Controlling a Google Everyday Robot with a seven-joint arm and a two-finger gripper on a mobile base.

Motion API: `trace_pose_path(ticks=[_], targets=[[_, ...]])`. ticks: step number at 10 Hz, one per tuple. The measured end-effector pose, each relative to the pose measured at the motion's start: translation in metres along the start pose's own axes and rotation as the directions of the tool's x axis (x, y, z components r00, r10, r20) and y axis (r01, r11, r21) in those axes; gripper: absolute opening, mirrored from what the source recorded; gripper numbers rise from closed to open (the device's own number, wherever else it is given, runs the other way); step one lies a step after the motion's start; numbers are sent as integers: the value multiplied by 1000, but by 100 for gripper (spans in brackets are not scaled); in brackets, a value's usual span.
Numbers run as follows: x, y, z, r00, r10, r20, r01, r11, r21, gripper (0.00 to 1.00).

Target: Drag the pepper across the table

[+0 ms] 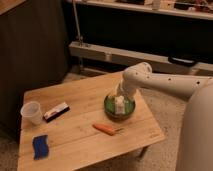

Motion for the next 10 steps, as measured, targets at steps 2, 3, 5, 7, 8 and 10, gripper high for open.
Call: trace_pose_path(ticks=[2, 3, 5, 7, 8, 10], targets=[[0, 3, -5, 999, -33, 1, 33, 999, 3, 80], [3, 13, -16, 993, -122, -3, 122, 992, -6, 80], [22, 24, -45, 955, -296, -27, 295, 955, -33, 80], [52, 39, -63, 873, -482, -74, 479, 876, -55, 80], [63, 44, -68, 831, -549, -94, 545, 836, -61, 80], [73, 47, -73, 791, -602, -111, 599, 798, -67, 80]])
